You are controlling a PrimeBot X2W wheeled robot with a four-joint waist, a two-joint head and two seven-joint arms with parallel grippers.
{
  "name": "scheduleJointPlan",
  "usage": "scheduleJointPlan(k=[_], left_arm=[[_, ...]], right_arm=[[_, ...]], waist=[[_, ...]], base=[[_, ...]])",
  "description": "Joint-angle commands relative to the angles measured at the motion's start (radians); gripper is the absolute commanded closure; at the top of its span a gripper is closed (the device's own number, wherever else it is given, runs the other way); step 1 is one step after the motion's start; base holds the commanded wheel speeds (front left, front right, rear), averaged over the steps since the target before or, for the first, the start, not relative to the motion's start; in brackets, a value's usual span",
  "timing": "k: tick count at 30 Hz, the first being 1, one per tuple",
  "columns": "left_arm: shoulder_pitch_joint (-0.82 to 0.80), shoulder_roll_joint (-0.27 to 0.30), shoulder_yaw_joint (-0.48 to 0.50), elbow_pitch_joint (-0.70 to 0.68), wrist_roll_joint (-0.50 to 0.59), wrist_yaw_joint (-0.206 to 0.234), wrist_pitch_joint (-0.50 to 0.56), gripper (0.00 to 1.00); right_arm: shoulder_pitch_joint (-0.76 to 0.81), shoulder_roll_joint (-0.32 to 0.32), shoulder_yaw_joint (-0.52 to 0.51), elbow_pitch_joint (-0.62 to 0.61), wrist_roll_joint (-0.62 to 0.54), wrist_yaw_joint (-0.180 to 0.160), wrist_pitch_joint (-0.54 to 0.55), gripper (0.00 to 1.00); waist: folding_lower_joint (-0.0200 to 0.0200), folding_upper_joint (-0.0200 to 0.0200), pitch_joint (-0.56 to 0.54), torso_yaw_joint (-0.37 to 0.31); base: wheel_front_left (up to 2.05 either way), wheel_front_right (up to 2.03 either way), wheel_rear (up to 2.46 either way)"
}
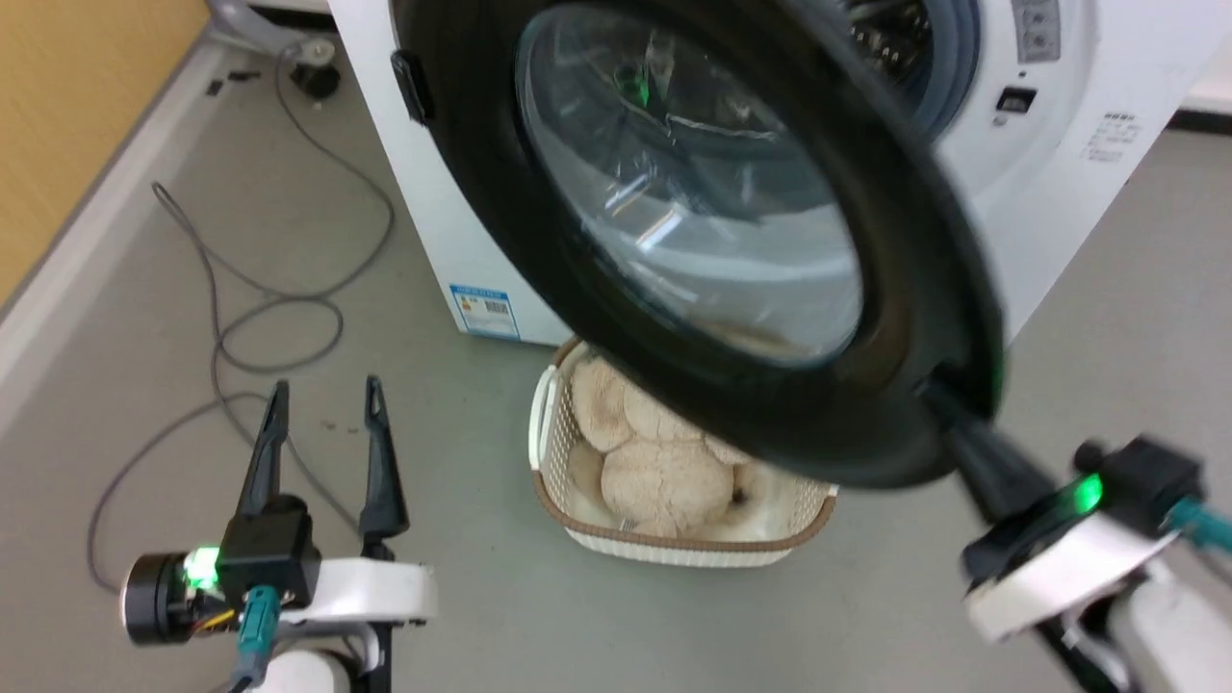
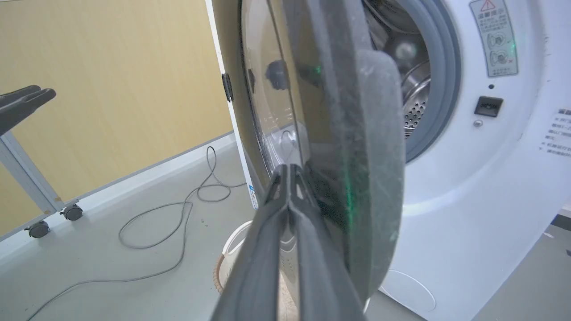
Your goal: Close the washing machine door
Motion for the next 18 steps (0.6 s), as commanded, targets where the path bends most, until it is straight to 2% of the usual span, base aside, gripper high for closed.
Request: scheduleJointPlan(k=[1, 11, 18], left_arm=[[-0.025, -0.005, -0.004, -0.004, 0.002, -0.004, -0.004, 0.00], [-0.112, -0.015, -0.041, -0.013, -0.001, -0.004, -0.004, 0.00], [-0.159, -0.020, -0.061, -0.019, -0.012, 0.006, -0.004, 0.00]], right_arm=[[-0.036, -0.004, -0.027, 0.022, 0.001, -0.001, -0.003, 1.00], [-0.230, -0.009, -0.122, 0.207, -0.012, -0.001, -0.003, 1.00], [-0.401, -0.031, -0.151, 0.349, -0.042, -0.001, -0.003, 1.00]], waist=[[0.0000, 0.0000, 0.025, 0.006], [0.0000, 0.0000, 0.143, 0.029], [0.0000, 0.0000, 0.213, 0.048]], base=[[0.00, 0.00, 0.00], [0.00, 0.00, 0.00], [0.00, 0.00, 0.00]])
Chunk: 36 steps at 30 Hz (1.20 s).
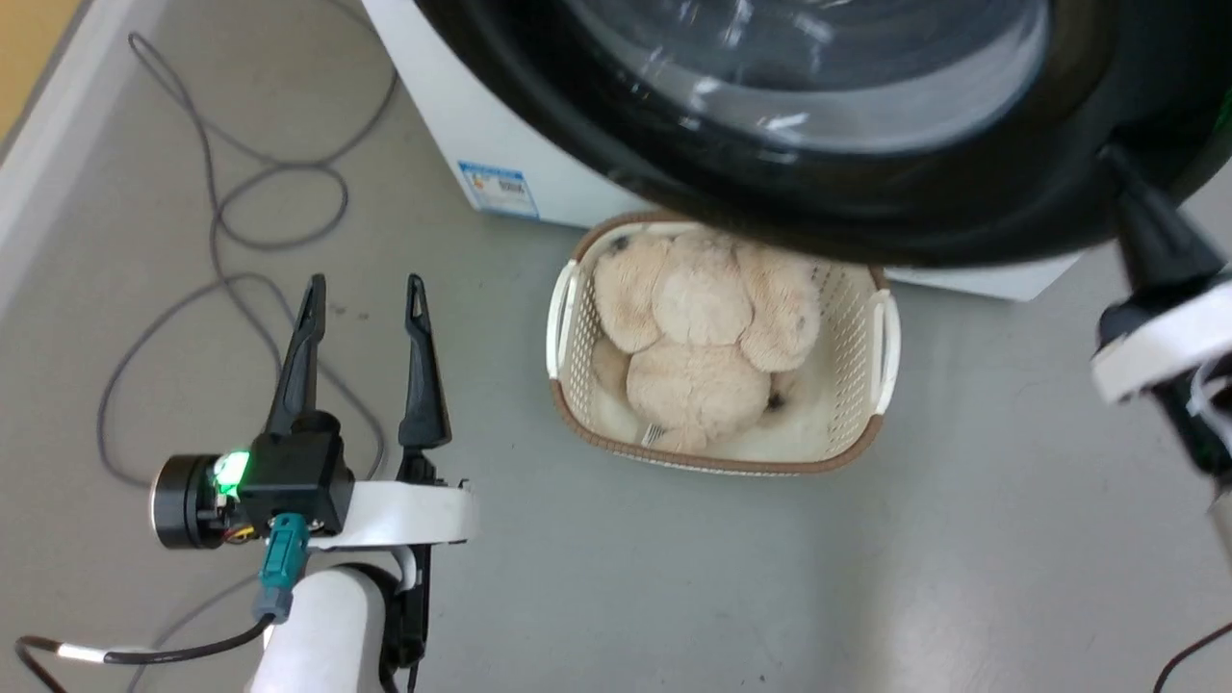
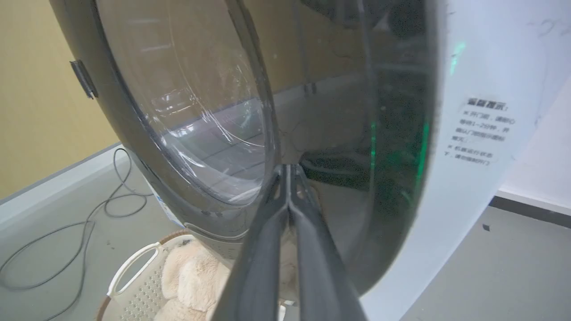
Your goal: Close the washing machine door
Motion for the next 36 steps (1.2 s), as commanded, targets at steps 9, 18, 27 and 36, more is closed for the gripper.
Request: scheduleJointPlan(k=[9, 18, 27, 36], left_arm=[[-0.042, -0.002, -0.008, -0.008, -0.010, 0.013, -0.004, 0.00], [-0.048, -0.003, -0.005, -0.008, -0.009, 0.022, -0.004, 0.00], [-0.020, -0.003, 0.023, 0.017, -0.003, 0.026, -0.004, 0.00], [0.032, 0.014, 0.041, 0.043, 0.014, 0.013, -0.004, 0.00]], right_arm=[[-0.194, -0.045, -0.022, 0.172, -0.028, -0.002, -0.003, 1.00], [-0.283, -0.041, -0.041, 0.251, -0.101, -0.002, -0.003, 1.00], [-0.181, 0.013, -0.137, 0.146, -0.176, -0.002, -0.003, 1.00], [0.027, 0.149, -0.324, -0.187, -0.333, -0.002, -0.003, 1.00]], waist=[[-0.0001, 0.0000, 0.062, 0.030], [-0.0001, 0.0000, 0.072, 0.033], [-0.0001, 0.0000, -0.008, 0.001], [-0.0001, 0.0000, -0.125, -0.050]], base=[[0.00, 0.00, 0.00], [0.00, 0.00, 0.00], [0.00, 0.00, 0.00], [0.00, 0.00, 0.00]])
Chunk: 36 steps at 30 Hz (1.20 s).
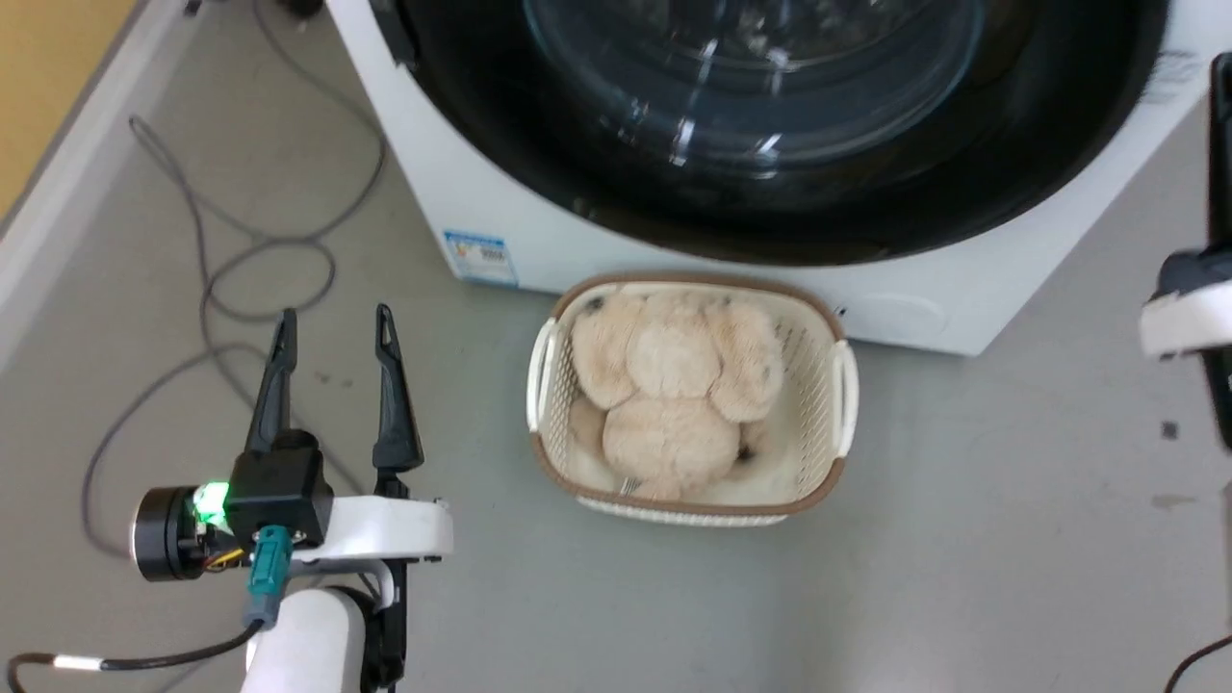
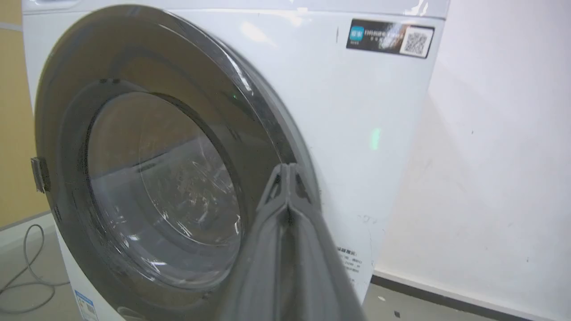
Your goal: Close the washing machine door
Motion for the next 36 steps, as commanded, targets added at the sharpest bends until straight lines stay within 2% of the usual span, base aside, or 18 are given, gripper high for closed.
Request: scheduleJointPlan(k=[1, 7, 13, 14, 15, 16, 17, 23, 29, 36], left_arm=[[0.021, 0.008, 0.002, 0.006, 0.010, -0.005, -0.004, 0.00], [0.064, 0.017, 0.004, 0.018, 0.013, -0.008, -0.004, 0.00], [0.112, 0.026, 0.004, 0.029, 0.017, -0.008, -0.004, 0.00], [0.117, 0.029, 0.004, 0.032, 0.016, -0.010, -0.004, 0.00], [0.123, 0.030, 0.004, 0.034, 0.016, -0.010, -0.004, 0.00], [0.128, 0.031, 0.005, 0.036, 0.015, -0.011, -0.004, 0.00], [0.134, 0.032, 0.004, 0.037, 0.015, -0.011, -0.004, 0.00], [0.166, 0.032, -0.002, 0.035, 0.014, -0.013, -0.004, 0.00], [0.189, 0.033, -0.006, 0.038, 0.013, -0.017, -0.004, 0.00], [0.200, 0.031, -0.016, 0.040, 0.011, -0.024, -0.004, 0.00]], right_arm=[[0.057, 0.038, -0.015, -0.071, -0.026, -0.001, -0.003, 1.00], [0.204, 0.122, -0.006, -0.235, -0.066, -0.001, -0.003, 1.00], [0.320, 0.185, 0.023, -0.270, -0.061, -0.001, -0.003, 1.00], [0.338, 0.195, 0.023, -0.270, -0.058, -0.001, -0.003, 0.93], [0.355, 0.205, 0.024, -0.270, -0.053, -0.001, -0.003, 0.65], [0.371, 0.214, 0.026, -0.271, -0.049, -0.001, -0.003, 0.27], [0.389, 0.223, 0.026, -0.272, -0.046, -0.001, -0.003, 0.00], [0.496, 0.254, 0.007, -0.269, -0.021, -0.001, -0.003, 0.00], [0.573, 0.259, -0.014, -0.274, -0.042, -0.001, -0.003, 0.00], [0.645, 0.260, -0.012, -0.287, 0.011, -0.001, -0.003, 0.00]], waist=[[0.0000, 0.0000, -0.049, -0.027], [0.0000, 0.0000, -0.111, -0.053], [0.0000, 0.0000, -0.155, -0.084], [0.0000, 0.0000, -0.161, -0.088], [0.0000, 0.0000, -0.167, -0.092], [0.0000, 0.0000, -0.173, -0.095], [0.0000, 0.0000, -0.178, -0.098], [0.0000, 0.0000, -0.210, -0.106], [0.0000, 0.0000, -0.227, -0.108], [0.0000, 0.0000, -0.239, -0.107]], base=[[0.00, 0.00, 0.00], [0.00, 0.00, 0.00], [0.00, 0.00, 0.00], [0.00, 0.00, 0.00], [0.00, 0.00, 0.00], [0.00, 0.00, 0.00], [0.00, 0.00, 0.00], [0.00, 0.00, 0.00], [0.00, 0.00, 0.00], [0.00, 0.00, 0.00]])
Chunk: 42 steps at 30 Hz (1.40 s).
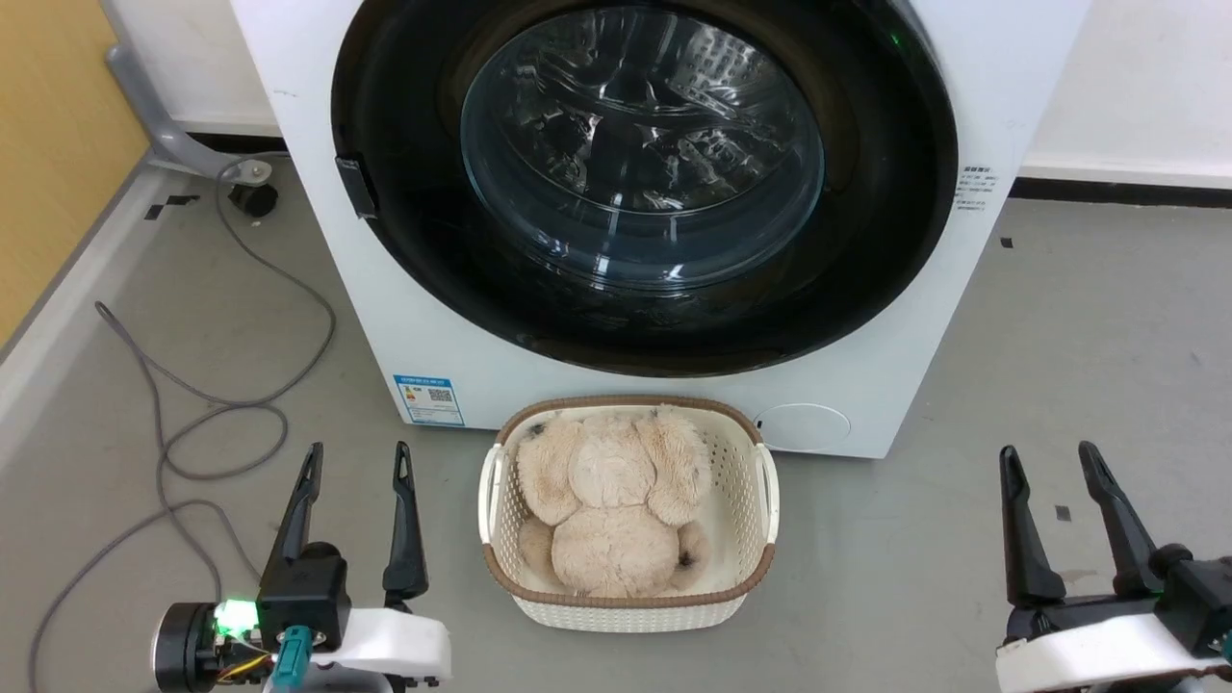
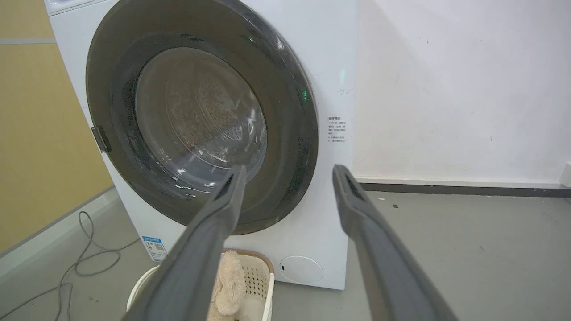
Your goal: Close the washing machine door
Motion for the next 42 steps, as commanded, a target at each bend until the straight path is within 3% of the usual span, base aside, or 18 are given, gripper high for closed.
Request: scheduleJointPlan(k=[1, 4, 5, 42], left_arm=[[0.018, 0.004, 0.000, 0.003, -0.005, -0.008, -0.004, 0.00], [0.018, 0.004, 0.000, 0.001, -0.010, -0.013, -0.004, 0.00], [0.005, -0.001, 0.001, 0.000, -0.006, -0.010, 0.001, 1.00], [0.013, -0.012, 0.025, -0.019, -0.001, -0.052, 0.072, 1.00]], right_arm=[[0.021, 0.006, 0.000, -0.013, 0.007, -0.001, -0.003, 0.00], [0.026, 0.006, -0.002, -0.017, 0.005, -0.001, -0.003, 0.00], [0.014, 0.001, 0.000, -0.009, 0.006, 0.000, 0.000, 1.00], [0.011, 0.002, 0.026, -0.022, -0.030, 0.000, 0.072, 1.00]], waist=[[0.0001, -0.0001, -0.005, 0.000], [0.0001, -0.0001, -0.003, 0.001], [0.0001, -0.0001, -0.004, 0.001], [0.0001, -0.0001, -0.012, -0.008]], base=[[0.00, 0.00, 0.00], [0.00, 0.00, 0.00], [0.00, 0.00, 0.00], [0.00, 0.00, 0.00]])
